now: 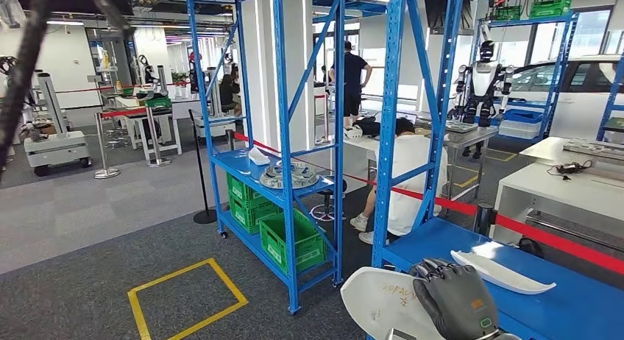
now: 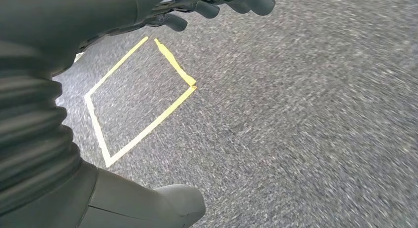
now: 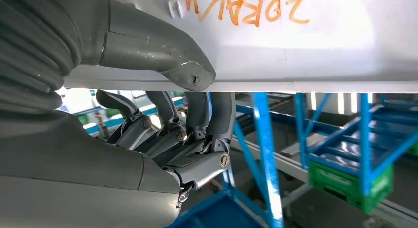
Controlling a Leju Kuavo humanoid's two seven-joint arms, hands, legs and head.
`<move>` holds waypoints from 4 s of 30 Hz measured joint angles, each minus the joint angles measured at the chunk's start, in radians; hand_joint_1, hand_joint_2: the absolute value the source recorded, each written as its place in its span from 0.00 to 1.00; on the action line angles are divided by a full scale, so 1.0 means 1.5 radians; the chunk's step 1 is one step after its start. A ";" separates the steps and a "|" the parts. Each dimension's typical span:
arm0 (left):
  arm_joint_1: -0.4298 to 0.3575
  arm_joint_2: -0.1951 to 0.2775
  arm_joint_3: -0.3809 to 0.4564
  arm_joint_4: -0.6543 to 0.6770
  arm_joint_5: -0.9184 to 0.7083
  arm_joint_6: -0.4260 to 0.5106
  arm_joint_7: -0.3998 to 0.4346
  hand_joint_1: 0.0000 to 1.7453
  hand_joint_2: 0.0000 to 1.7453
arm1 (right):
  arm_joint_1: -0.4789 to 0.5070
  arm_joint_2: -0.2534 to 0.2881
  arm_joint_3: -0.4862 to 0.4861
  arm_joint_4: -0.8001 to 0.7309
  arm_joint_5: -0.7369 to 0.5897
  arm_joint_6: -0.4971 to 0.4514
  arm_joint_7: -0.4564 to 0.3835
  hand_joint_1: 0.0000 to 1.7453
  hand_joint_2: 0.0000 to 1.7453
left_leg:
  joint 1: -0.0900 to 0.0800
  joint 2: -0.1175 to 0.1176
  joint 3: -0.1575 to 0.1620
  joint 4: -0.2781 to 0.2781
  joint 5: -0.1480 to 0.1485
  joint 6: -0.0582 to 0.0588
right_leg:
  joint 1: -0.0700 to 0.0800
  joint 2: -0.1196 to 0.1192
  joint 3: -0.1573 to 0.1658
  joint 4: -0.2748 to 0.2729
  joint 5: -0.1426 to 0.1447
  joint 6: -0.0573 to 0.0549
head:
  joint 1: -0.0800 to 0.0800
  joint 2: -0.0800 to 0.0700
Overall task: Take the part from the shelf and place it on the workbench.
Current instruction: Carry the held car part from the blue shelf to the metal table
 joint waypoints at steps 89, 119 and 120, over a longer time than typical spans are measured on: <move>0.019 0.016 -0.023 0.002 -0.021 -0.034 0.035 0.00 1.00 | -0.055 0.090 -0.008 0.061 0.031 -0.009 0.001 1.00 1.00 | 0.006 -0.029 -0.073 0.125 -0.043 -0.012 | 0.000 0.021 -0.002 -0.003 0.004 -0.002 | 0.001 0.000; 0.023 0.025 -0.021 0.002 -0.009 -0.045 0.036 0.00 1.00 | -0.062 0.115 -0.009 0.084 0.043 -0.011 -0.007 1.00 1.00 | 0.008 -0.033 -0.082 0.145 -0.056 -0.015 | -0.005 0.020 -0.002 -0.004 0.005 0.000 | 0.002 0.000; 0.024 0.025 -0.021 0.002 -0.009 -0.046 0.037 0.00 1.00 | -0.063 0.117 -0.008 0.086 0.043 -0.011 -0.008 1.00 1.00 | 0.008 -0.028 -0.064 0.115 -0.039 -0.016 | -0.005 0.013 -0.001 -0.003 0.004 0.001 | 0.001 0.000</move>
